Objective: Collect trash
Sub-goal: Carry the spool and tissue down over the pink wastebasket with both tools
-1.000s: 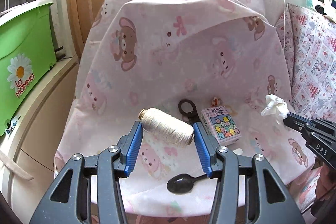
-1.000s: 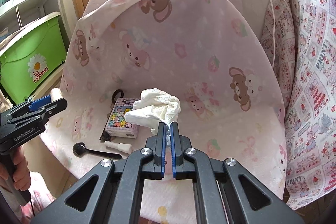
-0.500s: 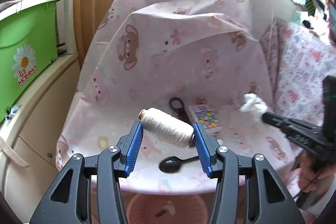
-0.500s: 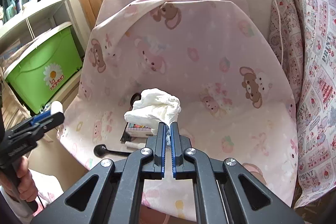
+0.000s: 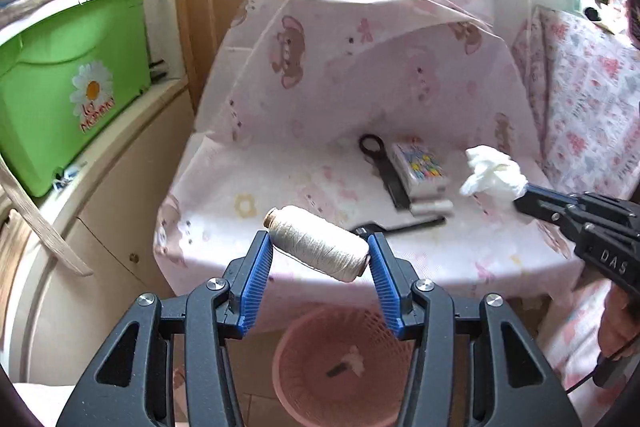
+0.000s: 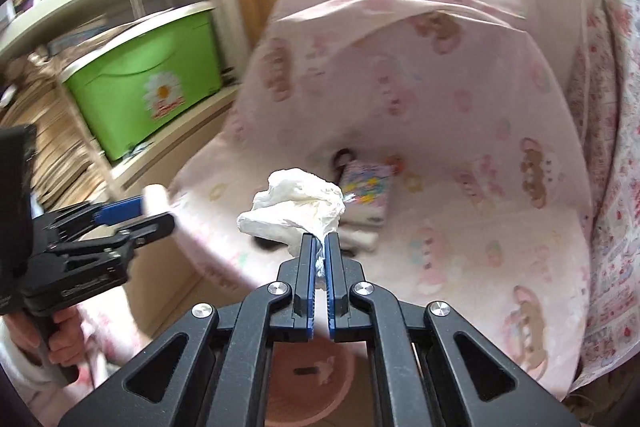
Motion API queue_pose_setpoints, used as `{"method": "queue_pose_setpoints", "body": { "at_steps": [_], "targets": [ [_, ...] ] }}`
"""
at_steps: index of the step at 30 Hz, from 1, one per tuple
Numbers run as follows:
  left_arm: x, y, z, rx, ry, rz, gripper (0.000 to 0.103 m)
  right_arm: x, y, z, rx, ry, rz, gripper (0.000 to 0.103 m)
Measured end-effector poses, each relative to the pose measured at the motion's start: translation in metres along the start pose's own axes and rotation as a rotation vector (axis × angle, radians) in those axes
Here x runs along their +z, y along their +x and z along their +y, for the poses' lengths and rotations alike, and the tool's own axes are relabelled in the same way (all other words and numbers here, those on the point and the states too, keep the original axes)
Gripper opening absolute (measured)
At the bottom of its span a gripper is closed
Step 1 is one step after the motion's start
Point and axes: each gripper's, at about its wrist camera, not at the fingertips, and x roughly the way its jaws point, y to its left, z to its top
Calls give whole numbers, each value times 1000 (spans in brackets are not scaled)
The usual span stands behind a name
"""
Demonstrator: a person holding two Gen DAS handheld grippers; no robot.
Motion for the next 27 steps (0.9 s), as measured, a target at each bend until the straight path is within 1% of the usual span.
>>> {"method": "queue_pose_setpoints", "body": {
  "at_steps": [4,8,11,15,18,20,23,25,27],
  "targets": [
    [-6,0,1,-7,1,15,48,-16,-8,20,52,-25,23,5],
    [-10,8,1,-33,-10,60,48,-30,-8,35,66,-52,49,5],
    [-15,18,4,-61,-32,123,48,-37,1,41,66,-76,87,5],
    [-24,38,6,-63,-49,234,48,-48,15,42,65,-80,155,5],
    [-32,54,10,-93,-87,321,48,-57,26,42,47,-88,200,5],
    [-40,66,14,-96,-114,384,48,-62,30,43,44,-97,224,5],
    [-51,78,22,-89,-162,443,48,-69,33,50,51,-129,240,5],
    [-57,85,25,-106,-188,479,48,-75,37,57,57,-159,256,5],
    [-63,93,27,-91,-199,502,48,-81,42,61,50,-173,276,5]
  ]
}}
